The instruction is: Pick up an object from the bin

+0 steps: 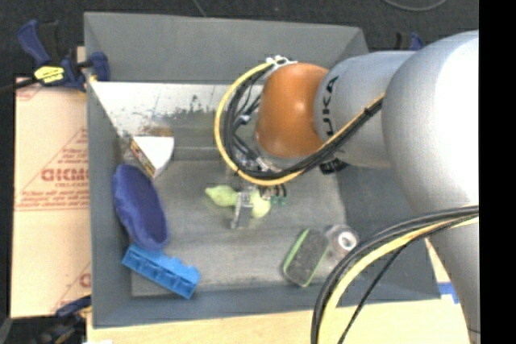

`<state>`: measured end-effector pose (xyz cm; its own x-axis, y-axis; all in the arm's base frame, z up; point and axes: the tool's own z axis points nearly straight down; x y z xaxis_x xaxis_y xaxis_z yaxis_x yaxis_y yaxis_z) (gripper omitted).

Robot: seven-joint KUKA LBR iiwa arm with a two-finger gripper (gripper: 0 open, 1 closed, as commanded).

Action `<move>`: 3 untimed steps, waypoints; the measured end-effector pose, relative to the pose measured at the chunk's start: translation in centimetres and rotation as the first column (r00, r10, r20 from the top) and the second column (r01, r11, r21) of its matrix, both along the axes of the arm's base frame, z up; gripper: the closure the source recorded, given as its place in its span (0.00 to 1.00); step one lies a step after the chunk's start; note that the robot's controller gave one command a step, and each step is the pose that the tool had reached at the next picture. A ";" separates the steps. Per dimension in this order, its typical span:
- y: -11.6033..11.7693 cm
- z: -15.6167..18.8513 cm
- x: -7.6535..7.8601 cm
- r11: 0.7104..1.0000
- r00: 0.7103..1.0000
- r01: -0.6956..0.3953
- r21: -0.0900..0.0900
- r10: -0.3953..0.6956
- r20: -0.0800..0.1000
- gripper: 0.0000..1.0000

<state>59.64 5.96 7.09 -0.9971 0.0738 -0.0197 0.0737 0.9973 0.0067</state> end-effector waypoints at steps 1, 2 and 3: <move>-0.1 0.2 -0.5 1.000 1.000 0.003 0.000 -0.003 -0.008 1.00; -0.1 0.2 -0.5 1.000 1.000 0.003 0.000 -0.003 -0.008 1.00; -0.2 1.7 -0.8 1.000 1.000 0.003 0.000 -0.003 -0.019 1.00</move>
Offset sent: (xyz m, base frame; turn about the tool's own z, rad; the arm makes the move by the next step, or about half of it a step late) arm 0.0000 0.0000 0.0000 0.0000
